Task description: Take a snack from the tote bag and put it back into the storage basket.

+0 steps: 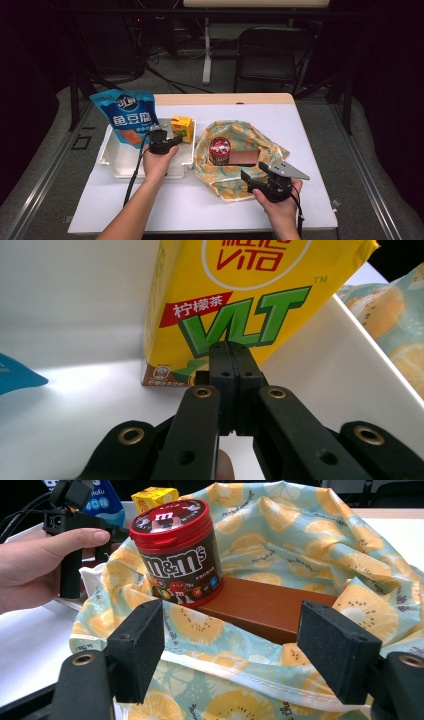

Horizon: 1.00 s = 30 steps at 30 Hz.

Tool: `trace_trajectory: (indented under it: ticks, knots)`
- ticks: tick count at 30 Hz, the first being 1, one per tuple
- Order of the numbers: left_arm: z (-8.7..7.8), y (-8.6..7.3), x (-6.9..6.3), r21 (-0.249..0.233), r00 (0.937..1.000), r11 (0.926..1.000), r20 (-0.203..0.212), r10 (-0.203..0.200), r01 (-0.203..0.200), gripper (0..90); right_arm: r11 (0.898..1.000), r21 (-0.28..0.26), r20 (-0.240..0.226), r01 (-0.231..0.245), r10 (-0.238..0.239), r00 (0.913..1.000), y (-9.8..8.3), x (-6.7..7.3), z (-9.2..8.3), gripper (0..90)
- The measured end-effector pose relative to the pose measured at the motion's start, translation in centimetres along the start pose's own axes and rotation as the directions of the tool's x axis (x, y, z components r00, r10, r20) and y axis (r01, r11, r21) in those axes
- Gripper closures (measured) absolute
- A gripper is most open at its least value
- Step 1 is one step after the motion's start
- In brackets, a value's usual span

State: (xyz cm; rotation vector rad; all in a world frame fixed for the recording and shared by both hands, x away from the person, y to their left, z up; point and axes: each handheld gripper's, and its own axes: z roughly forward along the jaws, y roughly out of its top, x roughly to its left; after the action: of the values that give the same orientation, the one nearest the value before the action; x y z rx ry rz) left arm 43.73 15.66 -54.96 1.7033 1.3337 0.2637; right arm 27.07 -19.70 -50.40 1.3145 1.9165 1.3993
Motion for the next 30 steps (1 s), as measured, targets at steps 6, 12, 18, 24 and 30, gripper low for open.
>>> trace_trajectory:
  ticks: [6, 12, 18, 24, 30]
  knots:
    - [-0.1, -0.2, -0.4, -0.012, 0.9986, 0.9986, -0.008, 0.052, -0.052, 84.4, 1.0, -0.003, -0.001, -0.004, 0.004, 1.0, 0.0, 0.0, -0.1, 26.8]
    - [0.0, -0.2, -0.8, -0.023, 0.9975, 0.9984, 0.048, 0.052, -0.051, 84.4, 0.999, -0.025, 0.011, -0.021, 0.021, 0.9997, 0.3, -0.7, -0.5, 26.8]
    - [0.3, -0.3, -1.0, -0.023, 0.996, 0.9981, 0.068, 0.058, -0.056, 89.7, 0.999, -0.023, 0.014, -0.022, 0.023, 0.9996, 0.2, -0.8, -0.5, 26.9]
    - [0.4, -0.1, -1.4, 0.006, 0.9965, 0.9975, 0.045, 0.071, -0.071, 89.8, 1.0, -0.017, 0.009, -0.017, 0.017, 0.9998, 0.2, -0.5, -0.3, 26.9]
    - [0.6, 0.3, -2.7, 0.023, 0.9884, 0.9883, -0.015, 0.151, -0.151, 89.5, 1.0, -0.017, 0.011, -0.018, 0.019, 0.9998, 0.2, -0.7, -0.4, 26.9]
